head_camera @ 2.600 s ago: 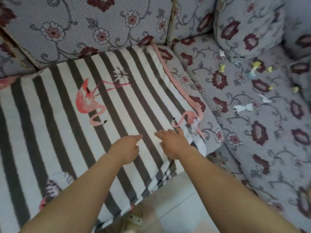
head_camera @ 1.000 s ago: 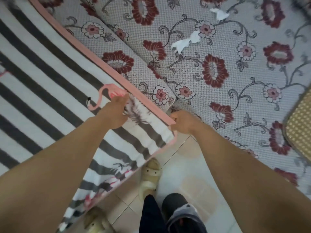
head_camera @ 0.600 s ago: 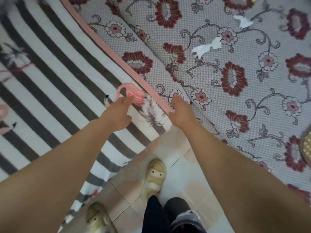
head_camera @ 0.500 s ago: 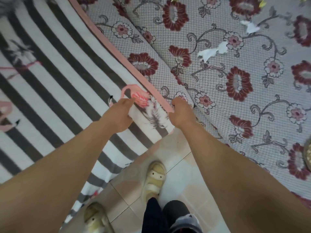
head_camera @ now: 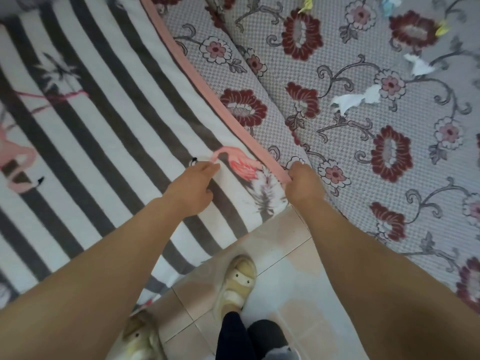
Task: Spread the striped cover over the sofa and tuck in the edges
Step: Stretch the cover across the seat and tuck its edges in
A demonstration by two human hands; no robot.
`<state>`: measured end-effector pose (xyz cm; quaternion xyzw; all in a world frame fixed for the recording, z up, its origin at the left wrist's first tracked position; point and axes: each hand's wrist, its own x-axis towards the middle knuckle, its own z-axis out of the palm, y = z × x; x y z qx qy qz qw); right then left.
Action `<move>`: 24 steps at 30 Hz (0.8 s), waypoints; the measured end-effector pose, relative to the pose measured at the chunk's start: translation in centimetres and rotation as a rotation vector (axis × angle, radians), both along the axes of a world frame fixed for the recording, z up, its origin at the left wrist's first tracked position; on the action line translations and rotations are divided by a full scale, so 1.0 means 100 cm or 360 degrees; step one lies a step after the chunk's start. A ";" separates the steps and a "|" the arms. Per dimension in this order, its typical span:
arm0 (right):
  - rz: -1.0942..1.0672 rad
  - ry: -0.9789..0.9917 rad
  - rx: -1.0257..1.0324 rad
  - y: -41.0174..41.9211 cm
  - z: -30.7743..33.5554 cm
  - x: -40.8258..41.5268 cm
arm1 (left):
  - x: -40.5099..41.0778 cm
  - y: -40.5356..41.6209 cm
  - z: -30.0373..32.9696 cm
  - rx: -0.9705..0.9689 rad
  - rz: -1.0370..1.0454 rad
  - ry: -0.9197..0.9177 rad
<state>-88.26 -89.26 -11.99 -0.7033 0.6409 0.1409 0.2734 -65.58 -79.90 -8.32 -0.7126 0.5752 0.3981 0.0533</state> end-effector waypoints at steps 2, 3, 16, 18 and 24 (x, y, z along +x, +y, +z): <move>0.0145 0.0004 -0.0161 -0.002 0.004 0.016 | 0.005 -0.001 0.004 -0.0021 0.0039 0.0008; 0.0218 -0.0007 -0.0217 -0.004 0.006 0.024 | 0.008 -0.002 0.007 -0.0029 0.0056 0.0019; 0.0191 -0.0021 -0.0124 -0.051 0.013 0.122 | 0.080 0.012 0.022 -0.0046 0.0339 -0.0025; 0.0183 -0.0041 -0.0147 -0.057 0.011 0.136 | 0.091 0.008 0.021 -0.0049 0.0364 -0.0005; 0.0488 -0.0109 -0.0230 -0.080 0.019 0.204 | 0.131 -0.033 0.017 -0.0158 0.0401 0.0023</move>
